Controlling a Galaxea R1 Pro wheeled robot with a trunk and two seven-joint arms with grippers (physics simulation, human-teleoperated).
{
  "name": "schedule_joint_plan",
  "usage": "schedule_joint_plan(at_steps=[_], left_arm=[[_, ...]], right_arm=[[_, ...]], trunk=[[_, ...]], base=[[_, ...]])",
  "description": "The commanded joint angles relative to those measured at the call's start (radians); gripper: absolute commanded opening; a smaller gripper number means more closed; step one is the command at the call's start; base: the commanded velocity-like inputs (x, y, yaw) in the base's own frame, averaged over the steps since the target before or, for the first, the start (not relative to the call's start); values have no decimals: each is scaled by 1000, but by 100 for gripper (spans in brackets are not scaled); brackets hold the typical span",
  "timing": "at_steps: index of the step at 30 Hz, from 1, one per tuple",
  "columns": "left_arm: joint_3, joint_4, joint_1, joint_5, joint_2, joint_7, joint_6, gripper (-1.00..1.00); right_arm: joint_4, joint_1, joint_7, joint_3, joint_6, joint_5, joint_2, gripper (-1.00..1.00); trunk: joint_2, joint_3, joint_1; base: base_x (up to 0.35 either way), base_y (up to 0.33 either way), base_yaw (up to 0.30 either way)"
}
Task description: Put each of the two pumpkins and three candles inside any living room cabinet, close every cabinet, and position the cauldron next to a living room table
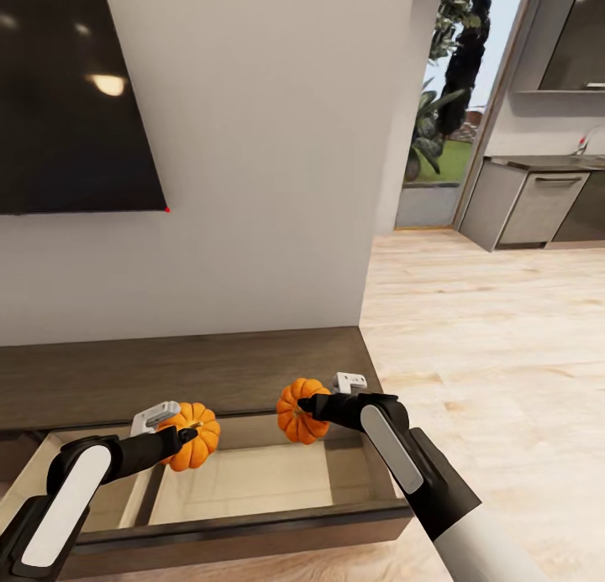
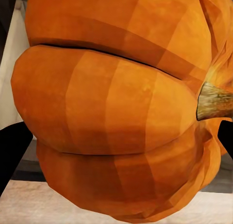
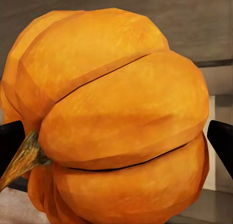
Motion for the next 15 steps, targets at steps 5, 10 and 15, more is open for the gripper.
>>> schedule_joint_plan(at_steps=[5,10,15], left_arm=[[-1,-1,-1,11,-1,9,2,-100],[-1,-2,-1,11,-1,9,2,-100],[-2,0,-1,11,-1,9,1,-100]], right_arm=[[0,-1,-10,1,1,-11,0,-100],[1,-1,-10,1,1,-11,0,-100],[1,-1,-10,0,3,-11,-2,-100]], trunk=[[0,-1,0],[0,-1,0],[-35,-17,19]], base=[[3,0,0],[0,0,0],[0,0,0]])
